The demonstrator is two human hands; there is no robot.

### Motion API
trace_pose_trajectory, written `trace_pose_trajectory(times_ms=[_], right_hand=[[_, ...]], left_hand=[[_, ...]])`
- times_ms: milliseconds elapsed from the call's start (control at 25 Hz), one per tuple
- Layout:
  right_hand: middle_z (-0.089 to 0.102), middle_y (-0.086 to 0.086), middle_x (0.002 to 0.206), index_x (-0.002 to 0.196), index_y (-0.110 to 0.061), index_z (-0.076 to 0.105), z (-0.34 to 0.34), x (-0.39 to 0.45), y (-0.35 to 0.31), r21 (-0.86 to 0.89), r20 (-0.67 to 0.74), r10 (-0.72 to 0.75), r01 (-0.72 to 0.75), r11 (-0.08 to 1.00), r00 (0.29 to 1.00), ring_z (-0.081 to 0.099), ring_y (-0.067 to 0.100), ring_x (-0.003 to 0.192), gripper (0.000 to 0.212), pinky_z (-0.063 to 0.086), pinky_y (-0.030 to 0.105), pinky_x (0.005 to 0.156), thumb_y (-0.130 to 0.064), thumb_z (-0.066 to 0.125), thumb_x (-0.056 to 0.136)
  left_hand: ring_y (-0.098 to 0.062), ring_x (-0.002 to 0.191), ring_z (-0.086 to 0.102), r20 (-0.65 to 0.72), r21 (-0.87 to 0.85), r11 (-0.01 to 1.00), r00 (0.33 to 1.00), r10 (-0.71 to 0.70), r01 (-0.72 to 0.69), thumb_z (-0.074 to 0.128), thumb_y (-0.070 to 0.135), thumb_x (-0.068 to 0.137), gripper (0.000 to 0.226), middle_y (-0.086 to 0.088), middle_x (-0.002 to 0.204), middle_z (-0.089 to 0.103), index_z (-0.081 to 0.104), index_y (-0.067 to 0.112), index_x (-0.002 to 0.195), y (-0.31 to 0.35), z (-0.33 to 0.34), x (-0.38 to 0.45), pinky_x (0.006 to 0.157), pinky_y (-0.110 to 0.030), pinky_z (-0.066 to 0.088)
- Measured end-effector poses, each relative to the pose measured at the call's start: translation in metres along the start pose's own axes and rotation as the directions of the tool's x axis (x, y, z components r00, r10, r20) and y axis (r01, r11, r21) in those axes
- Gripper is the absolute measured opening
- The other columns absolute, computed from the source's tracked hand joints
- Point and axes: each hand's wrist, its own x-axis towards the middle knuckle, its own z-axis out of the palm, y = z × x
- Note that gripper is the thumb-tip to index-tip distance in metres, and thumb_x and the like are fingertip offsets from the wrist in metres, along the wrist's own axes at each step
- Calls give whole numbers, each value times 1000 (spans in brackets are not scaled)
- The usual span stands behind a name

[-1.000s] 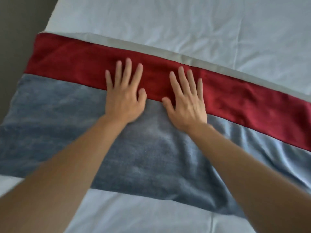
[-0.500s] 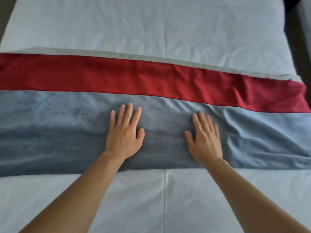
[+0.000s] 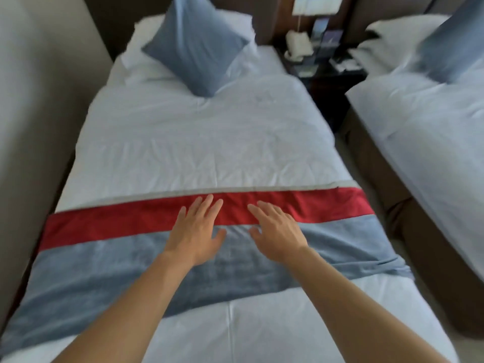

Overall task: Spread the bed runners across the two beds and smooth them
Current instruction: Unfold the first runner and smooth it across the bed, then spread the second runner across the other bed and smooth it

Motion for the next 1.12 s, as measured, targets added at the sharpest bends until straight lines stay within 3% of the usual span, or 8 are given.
trace_pose_trajectory(times_ms=[80,200,280,440,640,800,960,1120], right_hand=[[39,2,158,152,-28,40,-52,-29,9,-25,-62,14,-16,1000,998,35,26,145,59,33,43,115,-42,40,95],[33,-1,160,155,-28,33,-129,-87,44,-94,-109,53,-64,993,993,29,21,148,58,29,40,118,-42,41,99],[31,-1,161,155,-29,29,-171,-132,76,-123,-180,109,-132,984,978,28,21,147,57,29,40,117,-41,41,101],[33,-1,158,154,-29,29,-238,-249,154,-118,-305,247,-294,948,920,32,23,144,57,34,41,115,-44,42,101],[35,1,158,155,-27,29,-301,-423,256,-36,-382,439,-488,872,813,34,25,144,59,35,44,114,-44,44,100],[36,0,158,155,-27,29,-332,-545,331,37,-449,580,-635,772,679,35,24,143,60,36,43,112,-45,45,100],[37,-1,157,154,-26,30,-344,-630,406,109,-459,699,-746,657,549,37,23,142,60,38,44,111,-45,46,100],[39,-1,156,154,-26,31,-353,-677,488,137,-430,770,-808,573,472,38,22,142,60,38,42,111,-45,47,99]], left_hand=[[-24,153,6,-35,-6,998,997,65,-65,39,50,100,70,-1,167,3,10,27,159,38,-46,-3,122,-47,17],[-24,154,-1,-30,23,987,987,160,-159,36,51,101,69,0,167,-5,5,31,159,115,-95,-13,123,-48,13],[-24,153,-5,-38,46,977,977,210,-208,34,53,101,69,0,167,-9,2,32,159,173,-113,-15,123,-48,12],[-25,153,2,-87,34,931,927,364,-363,39,53,99,68,0,167,-1,11,34,158,318,-130,-25,121,-48,19],[-26,153,8,-93,24,822,817,568,-569,43,55,96,69,-2,167,6,18,35,157,536,-119,-70,120,-51,23],[-24,153,5,-57,3,696,695,717,-718,45,55,96,68,0,166,5,16,38,156,688,-114,-109,120,-51,18],[-22,153,3,-26,-32,592,593,805,-805,44,54,98,67,4,166,1,13,39,155,811,-100,-127,119,-52,20],[-22,153,6,-35,-81,523,527,849,-848,44,54,97,67,3,167,5,16,38,156,917,-72,-111,119,-49,21]])
